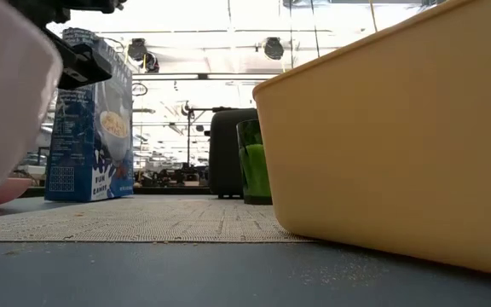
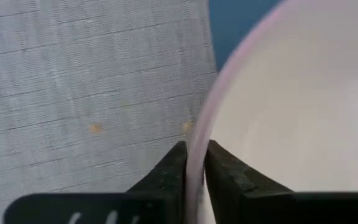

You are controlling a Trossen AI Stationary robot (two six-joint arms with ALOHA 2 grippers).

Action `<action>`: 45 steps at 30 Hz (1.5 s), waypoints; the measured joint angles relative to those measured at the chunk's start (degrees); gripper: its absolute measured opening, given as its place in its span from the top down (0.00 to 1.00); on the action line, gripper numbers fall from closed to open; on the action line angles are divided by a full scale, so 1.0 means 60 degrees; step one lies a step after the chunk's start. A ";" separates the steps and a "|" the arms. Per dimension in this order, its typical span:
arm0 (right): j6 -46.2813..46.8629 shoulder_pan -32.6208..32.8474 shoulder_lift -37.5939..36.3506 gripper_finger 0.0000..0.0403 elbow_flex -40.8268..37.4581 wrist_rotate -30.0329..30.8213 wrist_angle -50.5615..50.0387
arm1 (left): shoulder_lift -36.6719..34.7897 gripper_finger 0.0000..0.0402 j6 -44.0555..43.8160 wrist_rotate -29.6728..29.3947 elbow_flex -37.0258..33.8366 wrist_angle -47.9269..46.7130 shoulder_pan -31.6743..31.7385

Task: Arrange a breakfast setting
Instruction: Put the white bowl on the gray table mat to the bottom left of the green cup

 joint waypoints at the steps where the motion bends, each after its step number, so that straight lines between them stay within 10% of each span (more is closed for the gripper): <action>1: 0.0000 0.0002 0.0002 1.00 -0.0002 -0.0002 0.0000 | 0.0000 0.89 -0.0024 0.0052 0.0000 0.0056 0.0007; 17: 0.0000 -0.0002 -0.0002 1.00 0.0000 -0.0001 0.0000 | -0.0706 0.91 -0.0056 -0.0111 -0.0018 -0.0074 0.0255; 45: 0.0000 0.0001 0.0001 1.00 0.0001 -0.0002 0.0000 | -0.0991 0.91 0.1146 -0.0075 -0.0007 -0.0209 0.3861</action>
